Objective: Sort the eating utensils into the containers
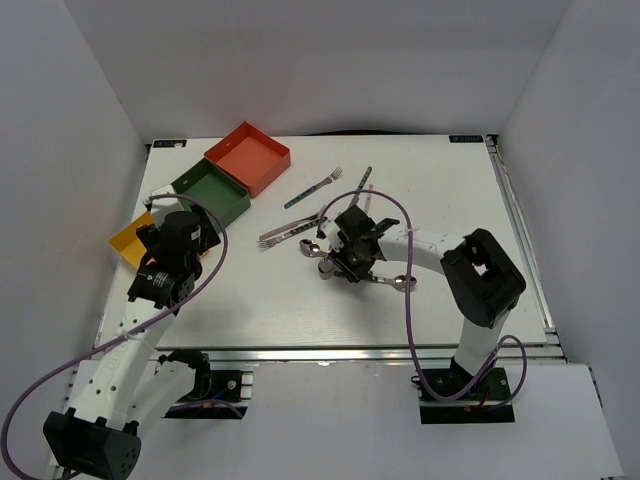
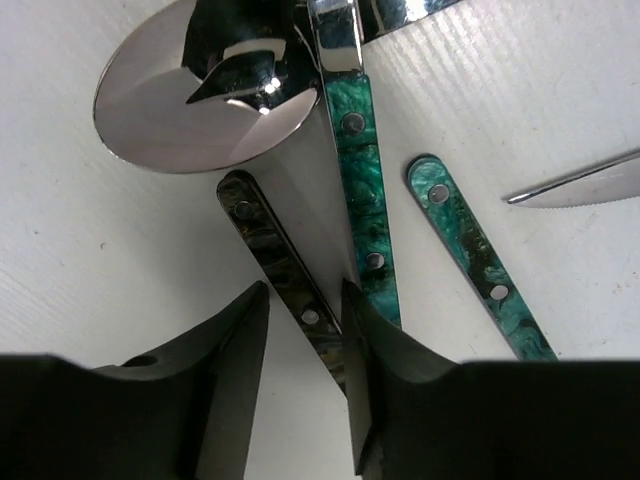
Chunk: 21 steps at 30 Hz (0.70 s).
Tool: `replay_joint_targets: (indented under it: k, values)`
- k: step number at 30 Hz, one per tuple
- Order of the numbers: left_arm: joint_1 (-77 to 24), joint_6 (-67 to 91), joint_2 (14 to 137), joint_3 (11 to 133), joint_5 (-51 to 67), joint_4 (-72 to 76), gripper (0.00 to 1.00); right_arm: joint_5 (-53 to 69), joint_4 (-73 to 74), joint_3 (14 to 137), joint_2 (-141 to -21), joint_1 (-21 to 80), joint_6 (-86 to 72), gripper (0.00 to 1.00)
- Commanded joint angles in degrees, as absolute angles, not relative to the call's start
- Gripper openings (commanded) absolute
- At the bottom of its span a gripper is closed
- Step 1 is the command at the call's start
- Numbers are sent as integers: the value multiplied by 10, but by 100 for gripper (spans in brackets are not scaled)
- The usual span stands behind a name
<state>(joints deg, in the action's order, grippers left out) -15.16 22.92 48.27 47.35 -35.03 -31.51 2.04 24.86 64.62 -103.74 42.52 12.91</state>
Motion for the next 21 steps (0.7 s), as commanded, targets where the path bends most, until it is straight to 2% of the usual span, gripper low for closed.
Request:
replay_joint_targets:
  k: [1, 2, 4, 5, 10, 11, 13, 14, 15, 17, 18, 21]
  values:
    - [-149, 227, 482, 477, -344, -315, 98, 20, 243, 635, -1063, 433, 135, 39]
    - [-149, 226, 483, 477, -344, -315, 98, 14, 243, 633, -1067, 442, 133, 33]
    - [-149, 226, 483, 476, -343, -315, 98, 3, 242, 628, -1069, 456, 130, 26]
    - [-149, 226, 483, 476, -343, -316, 98, -23, 240, 621, -1065, 472, 129, 17]
    - [-149, 230, 476, 480, -310, -312, 98, -69, 218, 599, -1012, 507, 106, 0]
    - [-149, 234, 475, 481, -288, -311, 98, -71, 215, 598, -980, 511, 98, 0]
    - [-149, 252, 470, 476, -170, -291, 98, -73, 203, 597, -962, 511, 94, 0]
    - [-149, 284, 469, 469, -122, -279, 98, -65, 199, 598, -911, 512, 66, 0]
    - [-149, 304, 468, 461, -7, -259, 98, -53, 195, 601, -895, 512, 55, 0]
    - [-154, 403, 461, 407, 114, -146, 98, -10, 175, 606, -854, 512, 27, 0]
    - [-163, 441, 457, 383, 177, -41, 98, -5, 162, 604, -843, 512, -21, 0]
    - [-224, 532, 452, 331, 173, 68, 98, 42, 107, 596, -808, 512, -92, 0]
